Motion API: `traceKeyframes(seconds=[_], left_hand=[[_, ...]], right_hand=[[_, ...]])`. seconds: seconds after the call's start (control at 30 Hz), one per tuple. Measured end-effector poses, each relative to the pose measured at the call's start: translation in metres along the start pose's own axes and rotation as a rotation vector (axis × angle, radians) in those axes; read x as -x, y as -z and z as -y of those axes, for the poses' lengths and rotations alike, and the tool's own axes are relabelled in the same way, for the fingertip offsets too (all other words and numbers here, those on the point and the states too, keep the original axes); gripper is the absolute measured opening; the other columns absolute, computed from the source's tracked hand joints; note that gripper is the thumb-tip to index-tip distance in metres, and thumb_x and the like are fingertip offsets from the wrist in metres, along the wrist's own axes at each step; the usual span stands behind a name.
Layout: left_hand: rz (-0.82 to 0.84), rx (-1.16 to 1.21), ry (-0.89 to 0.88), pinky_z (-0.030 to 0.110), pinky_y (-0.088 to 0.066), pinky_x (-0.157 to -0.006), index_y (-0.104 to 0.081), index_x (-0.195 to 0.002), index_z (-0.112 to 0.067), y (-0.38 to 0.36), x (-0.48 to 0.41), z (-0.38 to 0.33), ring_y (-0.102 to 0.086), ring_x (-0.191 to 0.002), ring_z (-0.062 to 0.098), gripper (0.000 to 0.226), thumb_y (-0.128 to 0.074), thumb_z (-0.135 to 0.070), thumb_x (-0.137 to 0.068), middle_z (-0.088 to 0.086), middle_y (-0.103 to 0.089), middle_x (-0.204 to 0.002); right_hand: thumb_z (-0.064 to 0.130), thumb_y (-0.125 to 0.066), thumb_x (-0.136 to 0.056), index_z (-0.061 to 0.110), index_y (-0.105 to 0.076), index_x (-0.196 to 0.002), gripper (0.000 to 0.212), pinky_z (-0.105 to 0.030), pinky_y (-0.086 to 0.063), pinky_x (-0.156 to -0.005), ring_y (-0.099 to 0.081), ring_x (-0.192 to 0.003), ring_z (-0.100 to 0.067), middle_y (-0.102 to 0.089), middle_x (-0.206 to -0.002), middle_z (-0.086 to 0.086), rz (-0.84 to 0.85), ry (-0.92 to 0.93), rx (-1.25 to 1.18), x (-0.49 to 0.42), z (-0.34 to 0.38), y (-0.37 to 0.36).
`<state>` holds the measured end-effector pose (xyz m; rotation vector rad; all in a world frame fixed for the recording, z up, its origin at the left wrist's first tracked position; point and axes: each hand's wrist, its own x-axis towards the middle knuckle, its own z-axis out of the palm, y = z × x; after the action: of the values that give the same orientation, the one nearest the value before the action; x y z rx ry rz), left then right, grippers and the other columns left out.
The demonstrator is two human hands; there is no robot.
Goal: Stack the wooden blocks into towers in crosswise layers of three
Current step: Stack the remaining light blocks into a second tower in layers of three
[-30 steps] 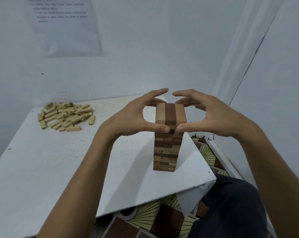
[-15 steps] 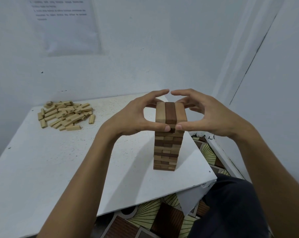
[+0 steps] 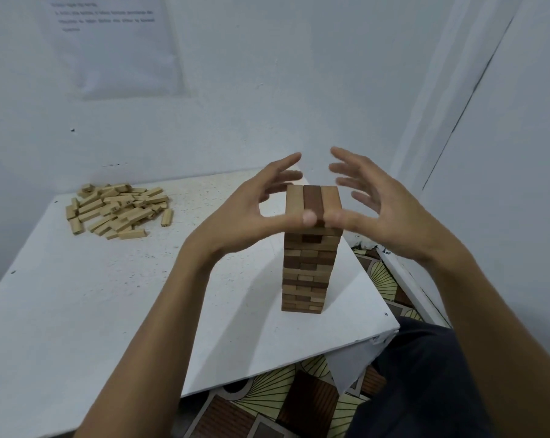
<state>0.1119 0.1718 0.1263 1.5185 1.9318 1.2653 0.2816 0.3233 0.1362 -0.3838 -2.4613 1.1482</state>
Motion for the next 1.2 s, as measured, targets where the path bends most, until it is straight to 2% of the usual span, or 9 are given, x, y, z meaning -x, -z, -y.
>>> traceKeyframes(seconds=[0.1,0.27,0.37,0.6,0.83,0.9,0.97,1.1,1.2], left_hand=[[-0.278,0.260,0.019,0.041,-0.031,-0.118,-0.034,-0.151,-0.035,-0.024,0.009,0.000,-0.044,-0.135,0.000,0.071,-0.040,-0.068,-0.089,-0.017,-0.050,-0.145],[-0.516,0.504,0.110,0.036,-0.021,-0.123,-0.029,-0.154,-0.027,-0.061,0.012,-0.009,-0.036,-0.139,-0.006,0.069,-0.018,-0.064,-0.097,-0.016,-0.043,-0.152],[-0.533,0.501,0.119,0.032,-0.018,-0.124,-0.026,-0.156,-0.026,-0.072,0.012,-0.014,-0.029,-0.141,-0.009,0.063,-0.014,-0.056,-0.102,-0.018,-0.037,-0.155],[-0.541,0.479,0.125,0.021,-0.017,-0.122,-0.029,-0.155,-0.023,-0.076,0.009,-0.021,-0.026,-0.141,-0.011,0.058,-0.013,-0.048,-0.105,-0.017,-0.034,-0.157],[-0.542,0.449,0.124,0.022,-0.018,-0.122,-0.029,-0.155,-0.023,-0.078,0.007,-0.020,-0.026,-0.141,-0.011,0.062,-0.015,-0.052,-0.102,-0.017,-0.033,-0.157],[-0.543,0.439,0.117,0.017,-0.023,-0.118,-0.029,-0.155,-0.023,-0.078,0.007,-0.020,-0.031,-0.133,-0.019,0.061,-0.015,-0.051,-0.103,-0.025,-0.040,-0.150],[-0.544,0.421,0.116,0.001,-0.028,-0.104,-0.031,-0.154,-0.022,-0.078,0.006,-0.019,-0.037,-0.117,-0.029,0.061,-0.017,-0.051,-0.102,-0.038,-0.050,-0.131],[-0.543,0.407,0.098,-0.002,-0.020,-0.105,-0.027,-0.156,-0.021,-0.079,0.005,-0.016,-0.027,-0.139,-0.013,0.076,-0.019,-0.062,-0.092,-0.013,-0.033,-0.158],[-0.540,0.400,0.083,0.004,-0.020,-0.111,-0.025,-0.156,-0.021,-0.080,0.006,-0.016,-0.025,-0.142,-0.009,0.077,-0.019,-0.063,-0.093,-0.011,-0.030,-0.160]], right_hand=[[0.069,-0.044,-0.090,0.038,-0.023,-0.154,0.074,-0.028,-0.028,-0.118,-0.033,-0.140,0.005,-0.033,-0.156,0.017,-0.274,-0.038,-0.234,0.017,0.003,-0.029],[0.069,-0.021,-0.089,0.032,-0.013,-0.158,0.079,-0.029,-0.015,-0.124,-0.020,-0.144,0.010,-0.020,-0.162,0.019,-0.446,-0.064,-0.421,0.025,0.000,-0.066],[0.067,-0.019,-0.091,0.030,-0.012,-0.158,0.077,-0.035,-0.011,-0.125,-0.014,-0.146,0.007,-0.016,-0.163,0.018,-0.464,-0.062,-0.451,0.021,0.001,-0.075],[0.054,-0.017,-0.100,0.032,-0.012,-0.158,0.063,-0.029,-0.012,-0.124,-0.015,-0.145,0.010,-0.015,-0.163,0.019,-0.440,-0.078,-0.488,0.021,0.009,-0.083],[0.054,-0.016,-0.099,0.029,-0.010,-0.158,0.065,-0.011,-0.011,-0.117,-0.012,-0.146,0.010,-0.013,-0.164,0.018,-0.420,-0.057,-0.481,0.021,0.010,-0.088],[0.054,-0.016,-0.098,0.029,-0.010,-0.158,0.065,-0.006,-0.011,-0.114,-0.011,-0.146,0.010,-0.013,-0.164,0.017,-0.413,-0.055,-0.481,0.021,0.011,-0.088],[0.055,-0.016,-0.098,0.029,-0.009,-0.158,0.066,-0.002,-0.011,-0.111,-0.011,-0.146,0.010,-0.013,-0.164,0.018,-0.404,-0.057,-0.475,0.021,0.010,-0.088],[0.053,-0.016,-0.099,0.030,-0.011,-0.158,0.064,0.000,-0.012,-0.109,-0.011,-0.145,0.012,-0.014,-0.163,0.018,-0.397,-0.059,-0.472,0.022,0.009,-0.089],[0.052,-0.017,-0.099,0.028,-0.012,-0.158,0.064,0.003,-0.014,-0.106,-0.012,-0.144,0.012,-0.015,-0.163,0.017,-0.396,-0.059,-0.468,0.022,0.009,-0.089]])
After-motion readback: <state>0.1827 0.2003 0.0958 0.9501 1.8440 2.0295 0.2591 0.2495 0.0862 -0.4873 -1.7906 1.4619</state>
